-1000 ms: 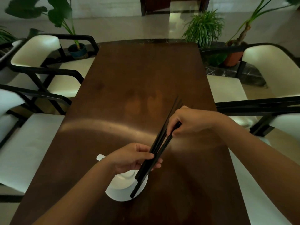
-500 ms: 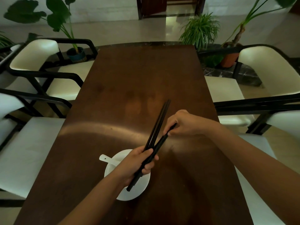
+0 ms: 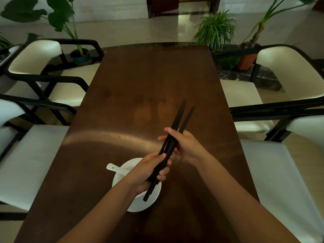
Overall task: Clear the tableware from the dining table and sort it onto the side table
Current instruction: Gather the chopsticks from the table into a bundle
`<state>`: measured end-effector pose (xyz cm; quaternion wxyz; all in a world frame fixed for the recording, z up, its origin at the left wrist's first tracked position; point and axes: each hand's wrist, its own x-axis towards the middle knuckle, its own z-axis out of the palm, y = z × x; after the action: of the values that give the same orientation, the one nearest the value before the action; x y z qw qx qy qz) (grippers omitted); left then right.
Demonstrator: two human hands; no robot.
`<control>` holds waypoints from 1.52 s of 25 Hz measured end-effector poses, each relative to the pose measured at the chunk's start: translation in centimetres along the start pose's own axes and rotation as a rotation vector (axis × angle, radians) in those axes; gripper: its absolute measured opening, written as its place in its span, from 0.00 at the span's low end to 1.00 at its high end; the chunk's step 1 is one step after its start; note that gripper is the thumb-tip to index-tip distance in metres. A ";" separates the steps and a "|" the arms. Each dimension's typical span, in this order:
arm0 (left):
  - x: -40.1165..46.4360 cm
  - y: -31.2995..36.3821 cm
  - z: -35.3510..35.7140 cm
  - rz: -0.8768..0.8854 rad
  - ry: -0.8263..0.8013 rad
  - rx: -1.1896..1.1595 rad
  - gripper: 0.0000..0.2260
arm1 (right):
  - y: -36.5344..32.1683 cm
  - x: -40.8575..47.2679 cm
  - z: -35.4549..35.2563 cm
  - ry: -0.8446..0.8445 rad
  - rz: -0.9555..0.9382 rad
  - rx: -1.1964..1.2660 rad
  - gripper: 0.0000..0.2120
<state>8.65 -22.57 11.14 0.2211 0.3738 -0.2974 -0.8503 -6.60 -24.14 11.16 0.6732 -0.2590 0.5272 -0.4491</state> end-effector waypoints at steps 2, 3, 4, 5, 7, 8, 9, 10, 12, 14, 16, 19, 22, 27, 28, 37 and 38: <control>0.0 0.0 -0.2 -0.020 -0.012 -0.019 0.12 | -0.5 0.3 0.5 0.022 -0.037 0.024 0.09; 0.0 0.0 -0.4 -0.030 -0.011 -0.029 0.14 | -0.5 0.4 0.6 0.037 -0.044 0.024 0.10; -0.1 -0.1 -0.6 -0.041 -0.006 -0.041 0.16 | -0.6 0.3 0.8 0.050 -0.051 0.017 0.12; -0.3 -0.3 -0.9 -0.053 0.005 -0.064 0.18 | -0.5 0.4 0.9 0.067 -0.067 0.012 0.12; -0.9 -1.3 -1.5 -0.068 0.044 -0.184 0.23 | -0.5 0.3 1.0 0.115 -0.134 -0.015 0.13; -1.2 -2.0 -1.7 -0.061 0.069 -0.295 0.26 | -0.7 0.2 1.1 0.136 -0.178 -0.028 0.12; -1.4 -2.8 -1.8 -0.037 0.089 -0.425 0.27 | -0.9 0.0 1.2 0.152 -0.222 -0.030 0.13; -1.6 -3.5 -1.8 -0.001 0.109 -0.542 0.28 | -1.3 -0.2 1.4 0.165 -0.266 -0.022 0.13; -1.5 -4.1 -1.5 0.063 0.176 -0.710 0.28 | -2.0 -0.8 2.0 0.180 -0.363 -0.016 0.14; -1.2 -3.9 -1.0 0.109 0.230 -0.812 0.28 | -2.6 -1.5 2.8 0.179 -0.462 -0.044 0.15; -0.9 -2.9 -0.5 0.151 0.235 -0.856 0.25 | -3.1 -2.2 3.5 0.166 -0.537 -0.111 0.14; 0.0 -1.5 0.0 0.181 0.286 -0.792 0.19 | -3.1 -3.1 4.0 0.167 -0.565 -0.184 0.10; 0.6 -0.9 0.2 0.198 0.332 -0.745 0.14 | -3.6 -3.5 4.0 0.151 -0.503 -0.175 0.08; 0.4 -1.3 0.1 0.194 0.306 -0.699 0.12 | -5.6 -3.0 2.0 0.010 -0.424 -0.189 0.20; 0.4 -1.4 0.1 0.196 0.308 -0.689 0.14 | -5.8 -2.9 1.6 -0.023 -0.419 -0.150 0.21; -2.4 -4.1 -1.2 0.004 0.313 0.075 0.15 | -4.4 -0.6 -1.2 0.082 -0.184 -0.250 0.13; -3.2 -5.0 -1.7 -0.009 0.320 0.067 0.14 | -3.6 -0.2 -1.6 0.058 -0.127 -0.299 0.14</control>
<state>11.14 -17.60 8.49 0.2492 0.5129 -0.2851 -0.7704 -9.28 -25.46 13.73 0.5818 -0.3761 0.5900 -0.4147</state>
